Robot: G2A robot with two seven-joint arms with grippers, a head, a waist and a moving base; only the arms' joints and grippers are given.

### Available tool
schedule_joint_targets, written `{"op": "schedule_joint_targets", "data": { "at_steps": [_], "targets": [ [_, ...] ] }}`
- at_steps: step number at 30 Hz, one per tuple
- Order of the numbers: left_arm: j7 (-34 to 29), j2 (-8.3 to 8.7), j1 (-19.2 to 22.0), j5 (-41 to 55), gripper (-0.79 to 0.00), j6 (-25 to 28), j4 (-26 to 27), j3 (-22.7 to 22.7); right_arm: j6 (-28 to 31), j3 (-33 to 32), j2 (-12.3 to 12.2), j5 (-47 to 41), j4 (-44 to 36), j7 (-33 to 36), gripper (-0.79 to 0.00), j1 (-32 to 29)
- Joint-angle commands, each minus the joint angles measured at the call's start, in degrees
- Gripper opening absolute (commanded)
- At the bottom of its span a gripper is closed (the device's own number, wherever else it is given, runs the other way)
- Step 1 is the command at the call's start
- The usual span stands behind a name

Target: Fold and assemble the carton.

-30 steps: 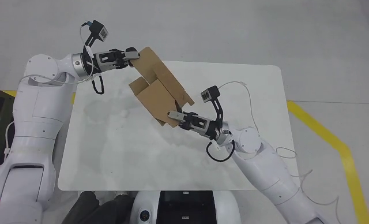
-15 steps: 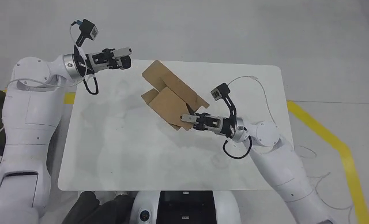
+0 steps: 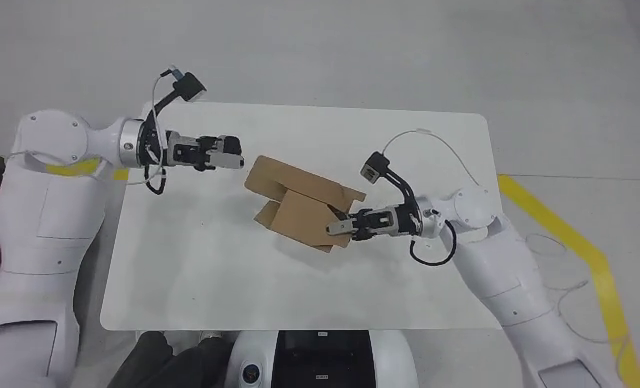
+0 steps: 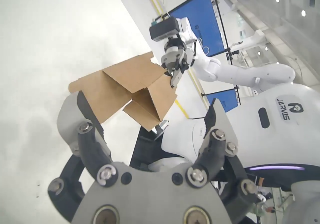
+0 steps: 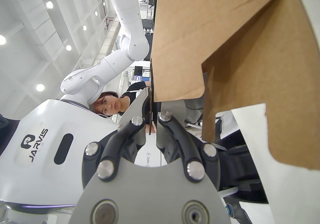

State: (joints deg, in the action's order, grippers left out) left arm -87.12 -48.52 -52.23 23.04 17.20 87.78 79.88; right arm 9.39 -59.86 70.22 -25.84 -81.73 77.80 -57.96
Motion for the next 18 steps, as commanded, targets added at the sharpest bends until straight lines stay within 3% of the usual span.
{"op": "schedule_joint_targets", "data": {
  "at_steps": [1, 5, 8, 18],
  "targets": [
    [-0.8, 0.3, -0.71, 2.2, 0.0, -0.83, 1.53, -0.71, -0.03, 0.43, 0.03, -0.28, 0.67, 1.0, -0.785, 0.71],
    [-0.88, 1.18, -1.78, 2.66, 0.0, -0.91, 3.85, -3.37, 0.39, 1.09, 0.13, -1.29, 1.62, 2.03, -0.785, 1.72],
    [-0.88, 2.08, -0.95, 0.94, 0.0, -1.74, 2.05, -5.62, 0.39, 1.09, 0.13, -1.29, 1.62, 2.03, -0.785, 1.72],
    [-0.88, 2.21, -0.54, 0.32, 0.0, -2.04, 1.66, -5.75, 0.25, 1.33, 0.15, -0.9, 0.87, 0.5, -0.785, 1.15]
  ]
}}
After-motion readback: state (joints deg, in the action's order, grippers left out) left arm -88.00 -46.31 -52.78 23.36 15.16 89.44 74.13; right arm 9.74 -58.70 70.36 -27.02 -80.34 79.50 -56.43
